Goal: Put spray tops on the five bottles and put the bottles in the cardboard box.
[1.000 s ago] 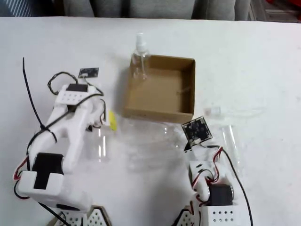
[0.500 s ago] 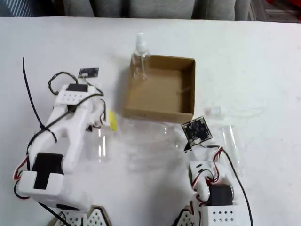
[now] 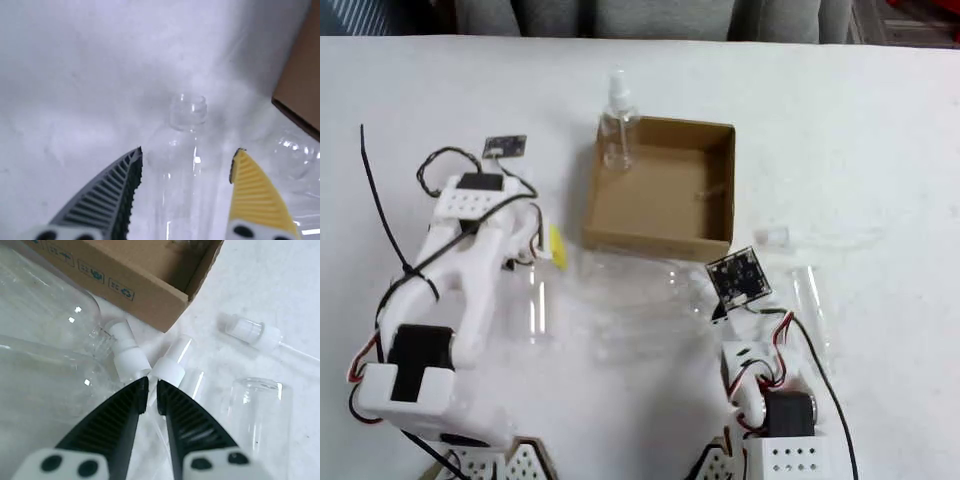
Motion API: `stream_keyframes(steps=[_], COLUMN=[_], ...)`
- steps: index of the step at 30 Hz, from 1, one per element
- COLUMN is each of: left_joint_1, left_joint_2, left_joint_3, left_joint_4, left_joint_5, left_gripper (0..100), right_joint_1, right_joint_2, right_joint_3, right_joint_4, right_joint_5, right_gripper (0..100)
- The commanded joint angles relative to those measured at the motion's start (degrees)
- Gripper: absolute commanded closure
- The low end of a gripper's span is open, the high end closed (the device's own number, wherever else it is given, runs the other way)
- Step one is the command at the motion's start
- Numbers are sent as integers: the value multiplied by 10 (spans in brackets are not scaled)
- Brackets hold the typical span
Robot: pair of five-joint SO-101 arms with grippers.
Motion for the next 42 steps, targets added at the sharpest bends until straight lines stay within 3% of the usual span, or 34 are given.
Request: stream_keyframes(steps=[1, 28, 30, 34, 42], left_joint_1=[-8, -7, -7, 5, 37], left_joint_2=[1, 73, 73, 73, 65], left_joint_3=[-42, -71, -69, -37, -22], left_joint_4=[21, 55, 46, -5, -11], left_joint_5=[-5, -7, -7, -6, -7], left_gripper=[725, 727, 765, 981, 980], right_joint_1=[-5, -5, -5, -5, -5], right_joint_2=[-2, -2, -2, -2, -2], right_joint_3=[-6, -6, -6, -6, -6], right_joint_4=[-13, -13, -13, -13, -13], right_joint_5=[7, 7, 7, 7, 7], right_gripper=[982, 982, 982, 982, 982])
